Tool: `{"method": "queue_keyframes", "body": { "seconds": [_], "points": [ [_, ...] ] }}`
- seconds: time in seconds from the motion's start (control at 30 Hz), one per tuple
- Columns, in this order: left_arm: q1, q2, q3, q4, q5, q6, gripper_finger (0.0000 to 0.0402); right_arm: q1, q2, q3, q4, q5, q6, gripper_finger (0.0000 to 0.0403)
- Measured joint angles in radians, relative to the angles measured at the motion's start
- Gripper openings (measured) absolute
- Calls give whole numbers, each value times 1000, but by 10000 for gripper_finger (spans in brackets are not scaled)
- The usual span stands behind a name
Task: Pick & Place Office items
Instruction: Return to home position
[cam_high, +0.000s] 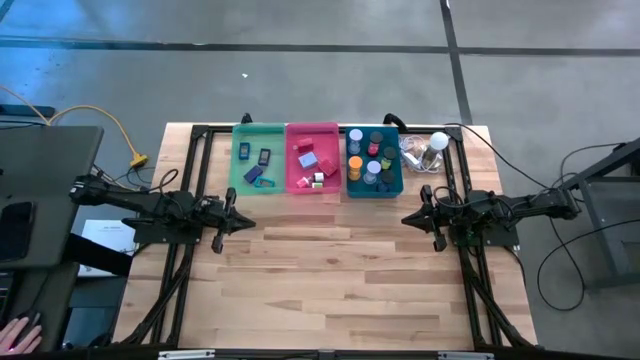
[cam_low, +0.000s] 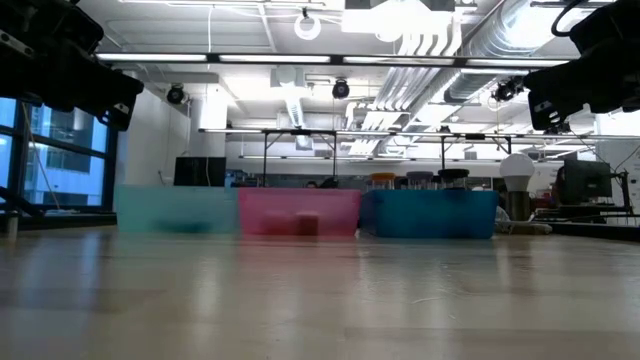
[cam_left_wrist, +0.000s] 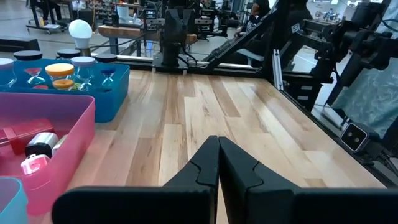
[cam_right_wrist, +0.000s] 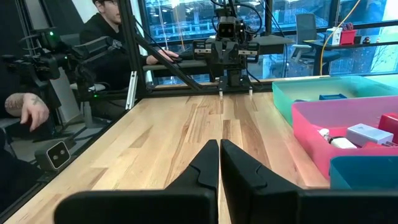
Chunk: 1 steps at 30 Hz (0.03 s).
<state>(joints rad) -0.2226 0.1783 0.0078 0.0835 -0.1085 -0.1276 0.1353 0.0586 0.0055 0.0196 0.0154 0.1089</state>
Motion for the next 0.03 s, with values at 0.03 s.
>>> {"method": "queue_keyframes", "body": {
  "seconds": [0.03],
  "points": [
    [0, 0, 0, 0, 0, 0, 0, 0, 0, 0, 0, 0, 0, 4]
  ]
}}
